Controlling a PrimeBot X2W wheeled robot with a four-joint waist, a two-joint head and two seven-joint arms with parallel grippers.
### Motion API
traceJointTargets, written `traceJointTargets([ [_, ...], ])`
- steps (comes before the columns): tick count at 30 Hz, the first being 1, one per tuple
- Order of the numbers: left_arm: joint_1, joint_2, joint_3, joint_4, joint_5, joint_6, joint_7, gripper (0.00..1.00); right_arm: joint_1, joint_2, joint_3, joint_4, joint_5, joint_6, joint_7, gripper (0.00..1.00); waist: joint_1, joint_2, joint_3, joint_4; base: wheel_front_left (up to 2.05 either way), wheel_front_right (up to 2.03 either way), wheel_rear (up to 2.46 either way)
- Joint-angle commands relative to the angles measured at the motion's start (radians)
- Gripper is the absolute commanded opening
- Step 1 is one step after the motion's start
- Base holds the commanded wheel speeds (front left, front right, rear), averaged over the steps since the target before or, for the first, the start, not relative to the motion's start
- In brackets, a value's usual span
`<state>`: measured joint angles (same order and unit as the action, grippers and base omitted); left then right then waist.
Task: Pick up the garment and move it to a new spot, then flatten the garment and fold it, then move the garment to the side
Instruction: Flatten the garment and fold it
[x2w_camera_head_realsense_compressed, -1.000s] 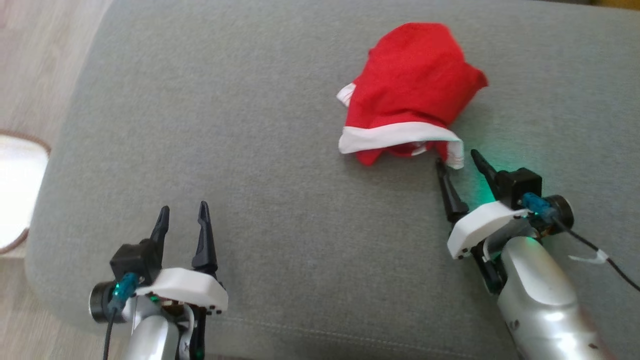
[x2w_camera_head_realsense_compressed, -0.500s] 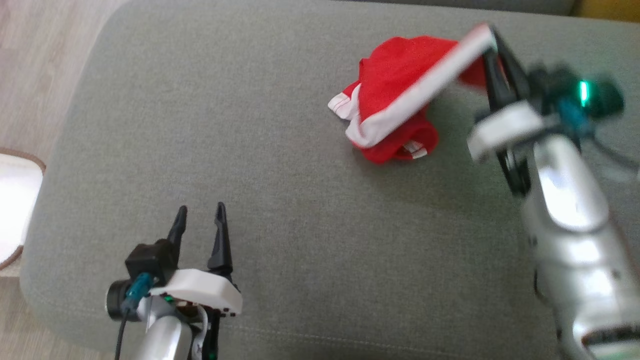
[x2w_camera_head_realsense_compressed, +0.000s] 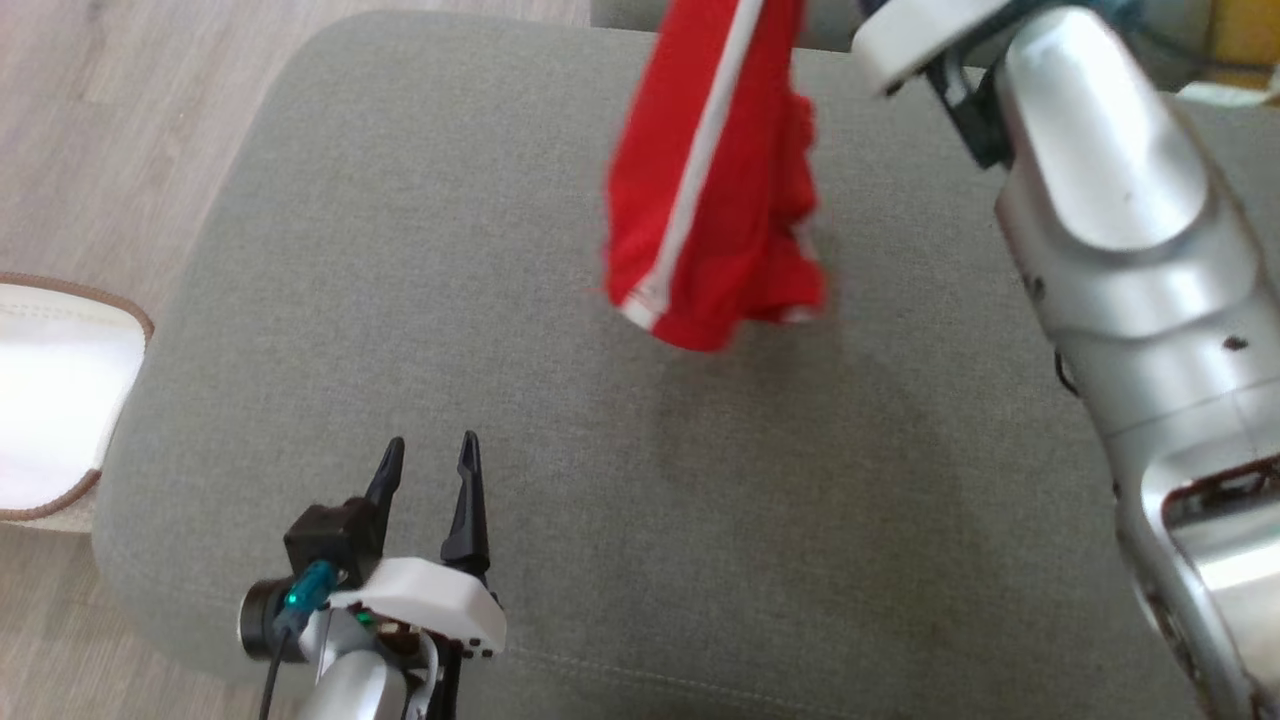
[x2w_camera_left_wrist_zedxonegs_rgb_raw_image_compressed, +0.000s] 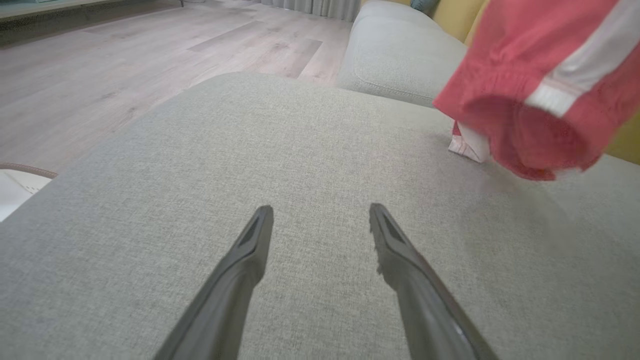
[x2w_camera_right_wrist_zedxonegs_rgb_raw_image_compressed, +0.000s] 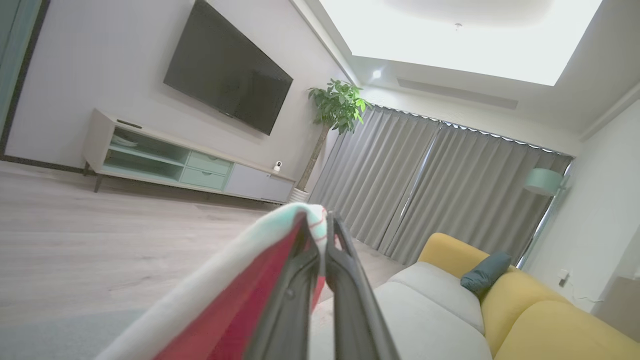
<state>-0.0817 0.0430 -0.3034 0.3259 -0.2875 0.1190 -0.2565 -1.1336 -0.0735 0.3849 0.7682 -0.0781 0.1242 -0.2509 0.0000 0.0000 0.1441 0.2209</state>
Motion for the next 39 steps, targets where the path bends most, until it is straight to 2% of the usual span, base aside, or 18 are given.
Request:
traceJointTargets([
  [1, -0.021, 0.007, 0.037, -0.027, -0.004, 0.005, -0.005, 1.0, -0.013, 0.022, -0.006, -0.014, 0.002, 0.007, -0.006, 0.0, 0.0, 0.0, 0.001, -0.002, 0.0, 0.0, 0.0],
  [7, -0.025, 0.007, 0.048, -0.021, 0.004, 0.003, -0.005, 1.0, 0.097, -0.036, -0.107, 0.064, -0.031, 0.007, -0.009, 0.0, 0.0, 0.0, 0.014, -0.048, 0.0, 0.0, 0.0],
  [13, -0.053, 0.007, 0.059, -0.027, 0.024, -0.007, -0.005, 1.0, 0.356, -0.116, -0.233, 0.084, -0.049, 0.007, -0.01, 0.0, 0.0, 0.0, 0.041, -0.117, 0.0, 0.0, 0.0],
  [17, -0.07, 0.007, 0.072, -0.026, 0.042, -0.015, -0.005, 1.0, 0.507, -0.118, -0.319, 0.067, -0.085, 0.007, -0.011, 0.0, 0.0, 0.0, 0.057, -0.164, 0.0, 0.0, 0.0],
  [18, -0.074, 0.007, 0.074, -0.023, 0.046, -0.018, -0.005, 1.0, 0.534, -0.111, -0.34, 0.061, -0.096, 0.007, -0.011, 0.34, 0.0, 0.0, 0.059, -0.174, 0.0, 0.0, 0.0],
  [19, -0.078, 0.007, 0.078, -0.021, 0.049, -0.018, -0.005, 1.0, 0.558, -0.103, -0.359, 0.057, -0.109, 0.007, -0.011, 1.0, 0.0, 0.0, 0.061, -0.183, 0.0, 0.0, 0.0],
  [24, -0.079, 0.007, 0.095, -0.014, 0.067, -0.021, -0.005, 1.0, 0.633, -0.05, -0.444, 0.026, -0.153, 0.007, -0.011, 1.0, 0.0, 0.0, 0.053, -0.214, 0.0, 0.0, 0.0],
  [29, -0.063, 0.007, 0.129, -0.021, 0.084, -0.012, -0.005, 1.0, 0.69, 0.0, -0.513, -0.094, -0.133, 0.007, -0.011, 1.0, 0.0, 0.0, 0.033, -0.242, 0.0, 0.0, 0.0],
  [34, -0.044, 0.007, 0.163, -0.028, 0.095, 0.003, -0.005, 1.0, 0.748, 0.021, -0.497, -0.217, -0.068, 0.007, -0.011, 1.0, 0.0, 0.0, 0.013, -0.267, 0.0, 0.0, 0.0],
  [39, -0.034, 0.007, 0.177, -0.032, 0.101, 0.002, -0.005, 1.0, 0.796, 0.023, -0.441, -0.278, 0.06, 0.007, -0.011, 1.0, 0.0, 0.0, -0.001, -0.277, 0.0, 0.0, 0.0],
])
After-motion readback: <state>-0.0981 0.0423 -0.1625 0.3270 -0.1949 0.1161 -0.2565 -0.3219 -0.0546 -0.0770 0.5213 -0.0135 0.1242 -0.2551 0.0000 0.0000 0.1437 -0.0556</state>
